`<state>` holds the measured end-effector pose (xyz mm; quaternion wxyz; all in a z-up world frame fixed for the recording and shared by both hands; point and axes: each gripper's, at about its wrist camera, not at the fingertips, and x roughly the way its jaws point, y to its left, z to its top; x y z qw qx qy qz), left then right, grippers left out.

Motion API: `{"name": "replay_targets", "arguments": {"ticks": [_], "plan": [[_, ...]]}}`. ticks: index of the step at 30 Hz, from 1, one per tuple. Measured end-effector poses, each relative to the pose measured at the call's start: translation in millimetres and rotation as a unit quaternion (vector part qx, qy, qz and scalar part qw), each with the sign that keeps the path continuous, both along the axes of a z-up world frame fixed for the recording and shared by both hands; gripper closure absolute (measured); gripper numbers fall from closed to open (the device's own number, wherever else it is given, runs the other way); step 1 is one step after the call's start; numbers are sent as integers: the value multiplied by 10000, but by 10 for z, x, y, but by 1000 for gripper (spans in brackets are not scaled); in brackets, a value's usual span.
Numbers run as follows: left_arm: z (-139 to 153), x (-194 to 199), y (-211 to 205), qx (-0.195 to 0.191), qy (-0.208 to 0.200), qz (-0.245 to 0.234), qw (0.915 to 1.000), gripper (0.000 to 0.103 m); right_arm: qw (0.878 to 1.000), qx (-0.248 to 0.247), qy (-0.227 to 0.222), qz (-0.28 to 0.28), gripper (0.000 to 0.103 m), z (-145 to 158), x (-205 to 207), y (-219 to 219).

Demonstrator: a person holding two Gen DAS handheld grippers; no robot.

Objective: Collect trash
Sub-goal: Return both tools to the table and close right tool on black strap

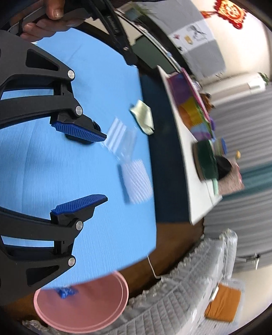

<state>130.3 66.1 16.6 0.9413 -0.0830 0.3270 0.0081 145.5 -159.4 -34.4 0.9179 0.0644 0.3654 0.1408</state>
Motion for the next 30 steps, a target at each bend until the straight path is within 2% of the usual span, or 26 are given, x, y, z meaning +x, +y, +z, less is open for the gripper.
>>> {"name": "replay_targets", "arguments": {"ticks": [5,11,19,21,22,24,26,28,30], "plan": [[-75,38,85,-3,49,107,9999,66,9993,-152,161,307,38,-191,79,291],[-187,120,181,53,143,262,9995,50,9972,-309,324,606,25,-401,145,544],[-317,210,276,-51,285,387,9988,49,9950,-476,483,733,24,-565,218,691],[-342,235,257,-72,315,351,9989,52,9947,-484,530,739,28,-581,241,694],[-357,249,246,-86,328,324,9989,54,9947,-480,537,733,33,-585,251,692],[-384,285,207,-85,369,279,9989,63,9946,-504,567,705,45,-603,264,685],[-413,317,166,-89,401,229,9989,67,9945,-459,628,702,63,-624,278,651],[-443,358,124,-74,433,172,9989,68,9947,-457,609,688,76,-622,287,618],[-478,407,69,-63,476,110,9988,68,9954,-458,564,627,80,-606,293,550]]}}
